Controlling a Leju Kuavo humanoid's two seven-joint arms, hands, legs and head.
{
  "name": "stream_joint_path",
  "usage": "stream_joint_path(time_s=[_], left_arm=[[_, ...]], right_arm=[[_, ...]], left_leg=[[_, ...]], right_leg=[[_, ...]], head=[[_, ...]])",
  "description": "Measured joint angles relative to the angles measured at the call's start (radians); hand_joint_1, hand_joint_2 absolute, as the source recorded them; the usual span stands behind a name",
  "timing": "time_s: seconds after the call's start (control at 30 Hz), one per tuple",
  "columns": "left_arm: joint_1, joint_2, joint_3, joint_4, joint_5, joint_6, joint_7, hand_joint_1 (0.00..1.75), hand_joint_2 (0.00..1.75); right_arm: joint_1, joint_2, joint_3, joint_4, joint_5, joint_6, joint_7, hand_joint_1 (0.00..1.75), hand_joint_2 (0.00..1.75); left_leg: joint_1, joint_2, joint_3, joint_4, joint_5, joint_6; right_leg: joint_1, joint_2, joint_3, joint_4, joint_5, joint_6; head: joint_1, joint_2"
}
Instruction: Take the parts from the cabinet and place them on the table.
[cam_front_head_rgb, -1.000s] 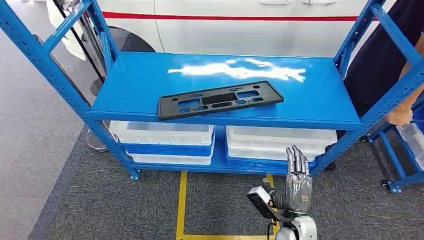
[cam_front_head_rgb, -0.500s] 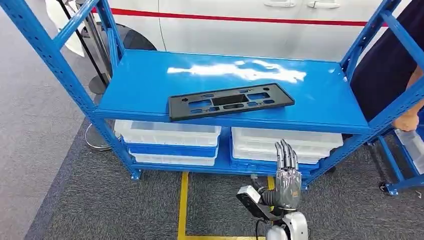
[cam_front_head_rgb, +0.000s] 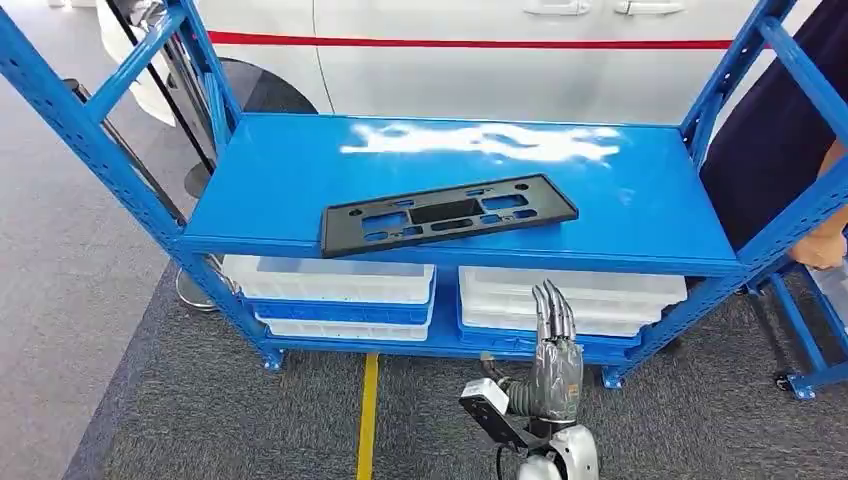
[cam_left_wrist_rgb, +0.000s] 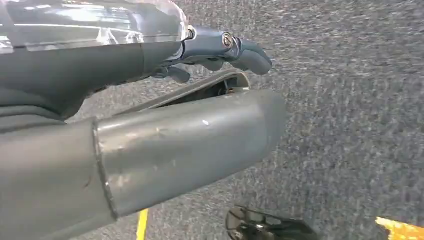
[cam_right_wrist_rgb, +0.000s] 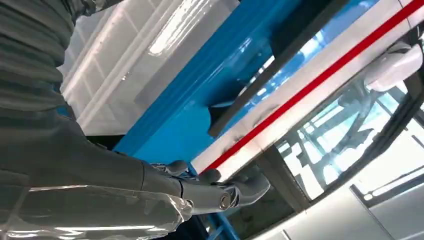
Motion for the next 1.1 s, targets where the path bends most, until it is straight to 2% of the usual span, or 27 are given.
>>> stream_joint_path(time_s=[0.03, 0.1, 0.13, 0.17, 0.27, 0.3, 0.33, 0.37, 0.43, 0.47, 0.5, 0.53, 0.6, 0.63, 0.67, 0.7, 0.77, 0.8, 0.83, 0.87, 0.93, 0.97, 1.0, 1.03, 1.07, 1.1], left_arm=[[0.002, 0.002, 0.002, 0.0, -0.003, -0.001, 0.0, 0.0, 0.0], [0.002, 0.008, 0.006, 0.0, -0.01, -0.001, 0.0, 0.0, 0.0], [0.002, 0.009, 0.007, 0.0, -0.014, -0.002, 0.0, 0.0, 0.0], [0.0, 0.011, 0.008, 0.0, -0.019, -0.003, -0.001, 0.0, 0.0], [0.002, 0.014, 0.011, 0.0, -0.031, -0.004, -0.002, 0.0, 0.0], [0.002, 0.014, 0.011, 0.0, -0.033, -0.005, -0.001, 0.0, 0.0], [0.001, 0.015, 0.011, 0.0, -0.034, -0.005, -0.001, 0.0, 0.0], [0.0, 0.017, 0.011, 0.0, -0.036, -0.005, -0.001, 0.0, 0.0], [-0.001, 0.017, 0.012, 0.0, -0.039, -0.005, 0.001, 0.0, 0.0], [-0.001, 0.018, 0.012, 0.0, -0.041, -0.005, 0.003, 0.0, 0.0], [-0.001, 0.018, 0.013, 0.0, -0.043, -0.005, 0.005, 0.0, 0.0], [0.0, 0.018, 0.013, 0.0, -0.044, -0.005, 0.006, 0.0, 0.0], [0.0, 0.018, 0.013, 0.0, -0.045, -0.005, 0.007, 0.0, 0.0], [0.002, 0.017, 0.013, 0.0, -0.045, -0.005, 0.007, 0.0, 0.0], [-0.003, 0.016, 0.013, 0.0, -0.046, -0.006, 0.008, 0.0, 0.0], [-0.003, 0.018, 0.013, 0.0, -0.046, -0.006, 0.008, 0.0, 0.0], [-0.003, 0.018, 0.013, 0.0, -0.046, -0.006, 0.01, 0.0, 0.0], [-0.004, 0.019, 0.013, 0.0, -0.047, -0.006, 0.01, 0.0, 0.0], [-0.004, 0.019, 0.013, 0.0, -0.048, -0.006, 0.01, 0.0, 0.0], [-0.006, 0.019, 0.013, 0.0, -0.05, -0.006, 0.011, 0.0, 0.0], [-0.006, 0.023, 0.013, 0.0, -0.053, -0.007, 0.012, 0.0, 0.0], [-0.005, 0.023, 0.013, 0.0, -0.054, -0.008, 0.013, 0.0, 0.0], [-0.001, 0.023, 0.013, 0.0, -0.055, -0.01, 0.013, 0.0, 0.0], [0.0, 0.023, 0.013, 0.0, -0.058, -0.013, 0.012, 0.0, 0.0], [0.0, 0.023, 0.013, 0.0, -0.06, -0.015, 0.012, 0.0, 0.0], [-0.001, 0.024, 0.013, 0.0, -0.066, -0.015, 0.011, 0.0, 0.0]], right_arm=[[0.0, 0.0, 0.002, 0.005, 0.0, 0.0, 0.0, 0.0, 1.75], [-0.001, 0.0, 0.004, 0.01, 0.008, 0.0, 0.001, 0.0, 1.75], [-0.001, 0.0, 0.004, 0.013, 0.015, 0.0, 0.0, 0.0, 1.75], [-0.002, 0.0, 0.005, 0.014, 0.024, 0.0, -0.002, 0.0, 1.75], [-0.005, -0.001, 0.005, 0.016, 0.036, 0.0, -0.024, 0.0, 1.75], [-0.006, -0.002, 0.005, 0.016, 0.036, 0.0, -0.029, 0.0, 1.75], [-0.01, -0.002, 0.004, 0.018, 0.036, 0.0, -0.036, 0.0, 1.75], [-0.015, -0.003, 0.003, 0.021, 0.037, 0.0, -0.042, 0.0, 1.75], [-0.017, -0.005, 0.001, 0.026, 0.04, 0.0, -0.043, 0.0, 1.75], [-0.017, -0.005, 0.0, 0.029, 0.043, 0.0, -0.043, 0.0, 1.75], [-0.017, -0.005, -0.001, 0.031, 0.045, 0.0, -0.042, 0.0, 1.75], [-0.018, -0.005, -0.002, 0.034, 0.047, 0.0, -0.042, 0.0, 1.75], [-0.019, -0.005, -0.003, 0.036, 0.048, 0.0, -0.041, 0.0, 1.75], [-0.021, -0.005, -0.003, 0.037, 0.049, 0.0, -0.041, 0.0, 1.75], [-0.022, -0.005, -0.003, 0.039, 0.049, 0.0, -0.041, 0.0, 1.75], [-0.024, -0.005, -0.004, 0.039, 0.049, 0.0, -0.041, 0.0, 1.75], [-0.025, -0.005, -0.005, 0.039, 0.049, 0.0, -0.041, 0.0, 1.75], [-0.025, -0.004, -0.005, 0.039, 0.05, 0.0, -0.04, 0.0, 1.75], [-0.026, -0.002, -0.005, 0.04, 0.052, 0.0, -0.04, 0.0, 1.75], [-0.027, -0.002, -0.005, 0.04, 0.054, 0.0, -0.04, 0.0, 1.75], [-0.028, -0.002, -0.005, 0.042, 0.06, 0.0, -0.034, 0.0, 1.75], [-0.028, -0.002, -0.005, 0.043, 0.064, 0.0, -0.034, 0.0, 1.75], [-0.028, -0.002, -0.005, 0.044, 0.064, 0.0, -0.034, 0.0, 1.75], [-0.028, -0.002, -0.005, 0.046, 0.067, 0.0, -0.033, 0.0, 1.75], [-0.029, -0.002, -0.005, 0.047, 0.076, 0.0, -0.032, 0.0, 1.75], [-0.029, -0.002, -0.004, 0.047, 0.09, 0.0, -0.029, 0.0, 1.75]], left_leg=[[0.003, 0.0, 0.021, -0.061, 0.051, -0.002], [0.008, 0.003, 0.096, -0.235, 0.153, -0.003], [0.005, 0.005, 0.112, -0.263, 0.136, 0.0], [0.0, 0.002, 0.114, -0.274, 0.135, 0.013], [-0.002, 0.001, 0.112, -0.273, 0.13, 0.033], [0.005, 0.002, 0.119, -0.281, 0.133, 0.042], [0.005, 0.002, 0.123, -0.282, 0.129, 0.048], [0.005, 0.002, 0.123, -0.282, 0.127, 0.054], [0.003, 0.002, 0.125, -0.282, 0.122, 0.06], [0.002, 0.002, 0.127, -0.282, 0.119, 0.061], [0.002, 0.001, 0.132, -0.282, 0.116, 0.06], [0.002, -0.001, 0.139, -0.282, 0.112, 0.059], [0.001, -0.003, 0.159, -0.282, 0.101, 0.055], [0.002, -0.004, 0.156, -0.283, 0.097, 0.051], [-0.005, -0.004, 0.16, -0.28, 0.092, 0.043], [-0.002, -0.004, 0.158, -0.283, 0.092, 0.037], [0.0, -0.002, 0.166, -0.295, 0.09, 0.026], [-0.006, -0.001, 0.173, -0.296, 0.084, 0.019], [-0.002, 0.0, 0.174, -0.275, 0.075, 0.017], [-0.001, 0.001, 0.148, -0.223, 0.048, 0.016], [0.0, 0.001, 0.057, -0.065, -0.015, 0.008], [0.0, 0.001, 0.013, 0.0, -0.027, 0.005], [0.0, 0.001, -0.007, 0.016, -0.009, 0.003], [0.001, 0.001, -0.002, -0.016, 0.029, 0.004], [0.001, 0.001, 0.026, -0.091, 0.086, 0.005], [0.001, 0.002, 0.069, -0.194, 0.15, 0.008]], right_leg=[[-0.001, 0.001, 0.006, 0.002, -0.006, 0.002], [-0.002, 0.002, 0.02, 0.011, -0.022, 0.011], [0.003, 0.002, 0.017, 0.016, -0.03, 0.019], [0.006, 0.003, 0.012, 0.025, -0.035, 0.025], [0.005, 0.002, 0.016, 0.019, -0.038, 0.036], [0.003, 0.003, 0.019, 0.023, -0.047, 0.043], [0.002, 0.003, 0.009, 0.054, -0.064, 0.048], [0.0, 0.004, -0.027, 0.122, -0.099, 0.053], [-0.003, 0.004, -0.122, 0.287, -0.162, 0.058], [-0.003, 0.004, -0.159, 0.341, -0.168, 0.059], [-0.003, 0.004, -0.17, 0.343, -0.146, 0.058], [-0.002, 0.004, -0.156, 0.297, -0.101, 0.055], [0.002, 0.004, -0.078, 0.114, 0.012, 0.039], [0.008, 0.005, -0.053, 0.053, 0.023, 0.028], [0.011, 0.005, -0.046, 0.035, 0.013, 0.023], [0.013, 0.005, -0.05, 0.036, 0.011, 0.025], [0.015, 0.008, -0.049, 0.032, 0.006, 0.017], [0.0, 0.01, -0.029, 0.012, 0.012, 0.013], [0.001, 0.008, -0.015, 0.0, 0.012, 0.01], [0.0, 0.005, -0.006, -0.002, 0.008, 0.004], [0.002, 0.002, 0.002, 0.0, -0.003, -0.002], [0.003, 0.002, 0.008, 0.0, -0.009, -0.003], [0.003, 0.003, 0.016, 0.0, -0.016, -0.002], [0.003, 0.005, 0.026, 0.0, -0.023, 0.0], [0.002, 0.005, 0.039, 0.0, -0.033, 0.002], [0.002, 0.005, 0.056, 0.001, -0.045, 0.007]], head=[[0.0, 0.0], [0.0, 0.0], [0.0, 0.0], [0.0, 0.0], [0.0, 0.0], [0.0, 0.0], [0.001, 0.0], [0.0, 0.0], [0.0, 0.0], [0.0, 0.0], [0.0, 0.0], [0.0, 0.0], [0.0, 0.0], [0.0, 0.0], [0.0, 0.0], [0.001, 0.0], [0.001, 0.0], [0.001, 0.0], [0.002, 0.0], [0.0, 0.0], [0.0, 0.0], [0.0, 0.0], [0.0, 0.0], [0.0, 0.0], [0.0, 0.0], [0.0, 0.0]])
